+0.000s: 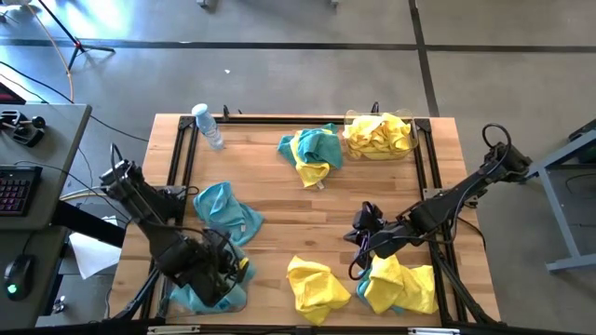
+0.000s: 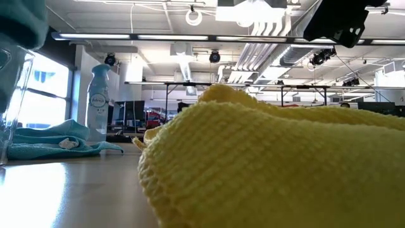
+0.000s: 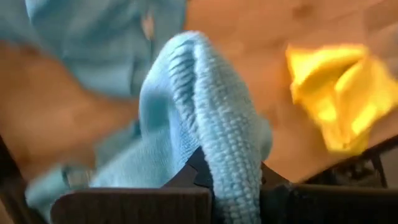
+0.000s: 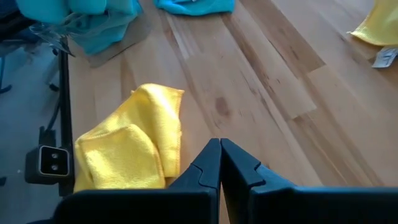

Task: Sort microfiber towel by color & place in baskets
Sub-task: Put the blue microfiber towel into the bottom transparent bin

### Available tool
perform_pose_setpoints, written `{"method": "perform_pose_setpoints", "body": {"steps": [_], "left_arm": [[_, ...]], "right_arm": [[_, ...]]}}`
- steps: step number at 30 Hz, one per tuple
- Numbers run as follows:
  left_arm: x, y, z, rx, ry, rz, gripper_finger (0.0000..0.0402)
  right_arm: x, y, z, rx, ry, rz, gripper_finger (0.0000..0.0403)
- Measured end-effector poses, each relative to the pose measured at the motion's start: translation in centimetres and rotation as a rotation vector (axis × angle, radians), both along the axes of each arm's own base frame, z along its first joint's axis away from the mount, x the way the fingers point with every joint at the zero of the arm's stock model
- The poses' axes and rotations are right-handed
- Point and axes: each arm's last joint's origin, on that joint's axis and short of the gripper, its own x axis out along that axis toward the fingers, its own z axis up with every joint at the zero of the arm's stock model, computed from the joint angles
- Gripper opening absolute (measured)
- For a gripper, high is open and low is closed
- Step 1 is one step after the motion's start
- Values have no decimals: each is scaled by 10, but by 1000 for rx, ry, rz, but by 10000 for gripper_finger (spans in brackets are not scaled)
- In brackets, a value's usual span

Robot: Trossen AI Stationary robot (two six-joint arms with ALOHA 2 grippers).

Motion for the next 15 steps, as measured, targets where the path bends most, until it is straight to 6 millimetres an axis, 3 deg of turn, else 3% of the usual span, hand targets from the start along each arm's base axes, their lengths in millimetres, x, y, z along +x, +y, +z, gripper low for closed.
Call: {"method": "perform_pose_setpoints", "body": {"steps": [8,15], "left_arm": [[-2,-25,-39,-205,-10,28,0],[-1,-20,-79,-203,-45,51,0]], "right_arm": [[0,2,1,9,-12,8,0],[0,3,1,11,-14,8,0]]}}
